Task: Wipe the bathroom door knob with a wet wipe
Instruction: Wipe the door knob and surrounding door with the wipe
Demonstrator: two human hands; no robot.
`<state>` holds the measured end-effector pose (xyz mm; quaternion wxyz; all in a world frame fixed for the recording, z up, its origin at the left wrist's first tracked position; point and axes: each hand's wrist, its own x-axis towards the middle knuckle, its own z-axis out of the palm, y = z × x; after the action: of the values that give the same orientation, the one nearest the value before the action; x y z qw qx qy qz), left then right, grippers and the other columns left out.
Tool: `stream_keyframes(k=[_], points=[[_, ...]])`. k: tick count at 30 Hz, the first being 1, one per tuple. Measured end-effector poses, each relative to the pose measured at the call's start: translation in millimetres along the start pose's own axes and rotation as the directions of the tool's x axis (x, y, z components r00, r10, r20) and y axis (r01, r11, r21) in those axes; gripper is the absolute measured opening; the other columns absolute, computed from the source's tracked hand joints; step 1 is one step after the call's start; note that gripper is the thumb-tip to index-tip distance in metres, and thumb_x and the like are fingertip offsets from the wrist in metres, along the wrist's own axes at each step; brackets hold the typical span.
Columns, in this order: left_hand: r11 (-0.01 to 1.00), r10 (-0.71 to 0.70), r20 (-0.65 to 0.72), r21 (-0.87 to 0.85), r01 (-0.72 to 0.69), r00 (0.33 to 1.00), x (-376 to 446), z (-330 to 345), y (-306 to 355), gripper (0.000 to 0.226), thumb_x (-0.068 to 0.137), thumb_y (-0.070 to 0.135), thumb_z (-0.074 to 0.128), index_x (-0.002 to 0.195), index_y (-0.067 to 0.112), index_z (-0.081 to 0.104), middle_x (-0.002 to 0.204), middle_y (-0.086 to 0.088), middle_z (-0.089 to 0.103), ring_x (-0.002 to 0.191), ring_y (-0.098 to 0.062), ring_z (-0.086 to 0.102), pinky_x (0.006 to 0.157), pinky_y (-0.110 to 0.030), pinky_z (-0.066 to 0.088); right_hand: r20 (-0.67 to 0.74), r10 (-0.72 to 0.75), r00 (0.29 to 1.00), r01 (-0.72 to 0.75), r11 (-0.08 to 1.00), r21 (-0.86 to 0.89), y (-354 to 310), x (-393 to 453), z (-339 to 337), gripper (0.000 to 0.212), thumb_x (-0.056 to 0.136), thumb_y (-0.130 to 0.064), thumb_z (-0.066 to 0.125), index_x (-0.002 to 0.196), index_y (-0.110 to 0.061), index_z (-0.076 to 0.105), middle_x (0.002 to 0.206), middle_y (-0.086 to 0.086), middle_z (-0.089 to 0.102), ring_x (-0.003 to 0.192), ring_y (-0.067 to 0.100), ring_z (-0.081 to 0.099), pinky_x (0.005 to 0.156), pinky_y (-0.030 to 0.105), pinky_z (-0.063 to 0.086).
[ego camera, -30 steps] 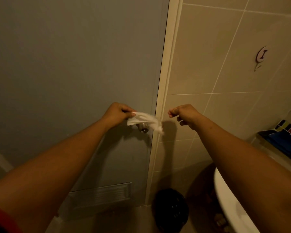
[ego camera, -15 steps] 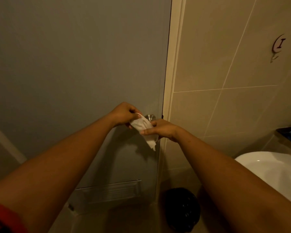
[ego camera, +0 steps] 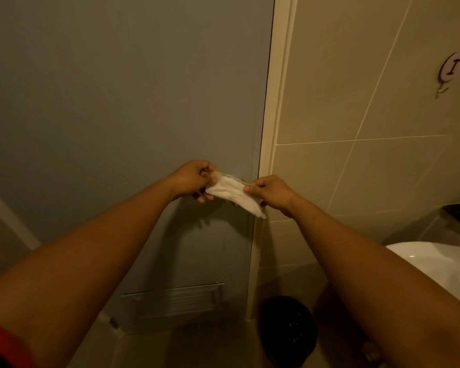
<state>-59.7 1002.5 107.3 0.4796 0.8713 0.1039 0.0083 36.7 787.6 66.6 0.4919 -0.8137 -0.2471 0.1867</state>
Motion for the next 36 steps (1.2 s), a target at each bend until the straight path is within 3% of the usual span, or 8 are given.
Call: stream_keyframes(k=[3,7,13,18,23,28,32,36], points=[[0.999,0.019,-0.007,-0.031,-0.020,1.000,4,0,-6,0.020,0.086,-0.007,0.061,0.098,0.009,0.064,0.079,-0.010,0.067,0.056,-0.014,0.069,0.055,-0.029,0.060,-0.105,-0.042,0.994,0.032,0.995,-0.094,-1,2,-6,0.019,0.088,-0.025,0.072,0.098,-0.010,0.077,0.096,0.010,0.074,0.084,0.022,0.067,0.075,0.033,0.056],[1.000,-0.004,-0.080,-0.017,0.003,0.997,8,7,-10,0.014,0.087,0.004,0.065,0.092,0.016,0.070,0.081,-0.007,0.070,0.063,-0.012,0.067,0.068,-0.035,0.059,-0.202,-0.078,0.976,0.047,0.987,-0.152,3,1,-18,0.019,0.087,-0.024,0.074,0.096,-0.008,0.077,0.091,0.006,0.073,0.075,0.015,0.064,0.066,0.025,0.053],[0.981,-0.038,-0.089,-0.195,0.020,0.995,17,28,-12,0.007,0.096,0.010,0.054,0.095,0.015,0.060,0.085,-0.010,0.067,0.055,-0.018,0.071,0.043,-0.027,0.056,-0.202,-0.007,0.979,0.004,1.000,-0.015,-1,-2,-23,0.015,0.096,-0.018,0.063,0.098,-0.004,0.067,0.077,0.015,0.071,0.048,0.018,0.066,0.037,0.024,0.047],[0.921,-0.054,-0.188,-0.389,-0.023,0.981,29,37,-22,0.016,0.094,-0.001,0.054,0.092,0.010,0.066,0.099,-0.021,0.069,0.076,-0.021,0.072,0.066,-0.022,0.061,-0.221,-0.137,0.966,0.103,0.982,-0.156,9,3,-23,0.011,0.092,-0.008,0.065,0.098,-0.007,0.074,0.083,0.011,0.071,0.068,0.019,0.066,0.055,0.024,0.058],[0.971,-0.054,-0.275,-0.239,-0.013,0.960,33,48,-48,0.021,0.085,-0.002,0.063,0.101,0.005,0.075,0.100,-0.009,0.071,0.089,-0.018,0.066,0.078,-0.018,0.054,-0.112,-0.243,0.964,0.177,0.891,-0.418,46,7,-9,0.021,0.092,-0.002,0.062,0.107,-0.006,0.076,0.120,0.013,0.069,0.108,0.027,0.065,0.101,0.030,0.047],[0.976,-0.050,-0.366,-0.216,-0.033,0.929,37,72,-64,0.020,0.085,0.005,0.065,0.102,0.004,0.075,0.107,-0.004,0.070,0.094,-0.014,0.064,0.081,-0.016,0.048,-0.162,-0.248,0.955,0.177,0.917,-0.358,74,12,10,0.024,0.093,-0.010,0.065,0.115,-0.004,0.072,0.135,0.010,0.061,0.124,0.025,0.056,0.113,0.034,0.039],[0.968,-0.030,-0.459,-0.234,-0.089,0.888,40,84,-74,0.017,0.081,0.017,0.075,0.090,0.002,0.077,0.099,-0.010,0.073,0.081,-0.011,0.067,0.073,-0.012,0.053,-0.177,-0.273,0.946,0.205,0.923,-0.325,76,18,20,0.024,0.095,-0.025,0.061,0.107,-0.010,0.077,0.111,0.005,0.073,0.097,0.016,0.065,0.088,0.026,0.050],[0.990,0.014,-0.451,-0.120,-0.076,0.892,42,99,-81,0.021,0.084,0.023,0.072,0.087,0.002,0.076,0.091,-0.010,0.071,0.081,-0.019,0.065,0.073,-0.025,0.053,-0.198,-0.195,0.961,0.108,0.919,-0.380,79,26,34,0.039,0.096,-0.040,0.057,0.078,-0.012,0.076,0.068,-0.002,0.063,0.064,0.007,0.055,0.058,0.018,0.036]])
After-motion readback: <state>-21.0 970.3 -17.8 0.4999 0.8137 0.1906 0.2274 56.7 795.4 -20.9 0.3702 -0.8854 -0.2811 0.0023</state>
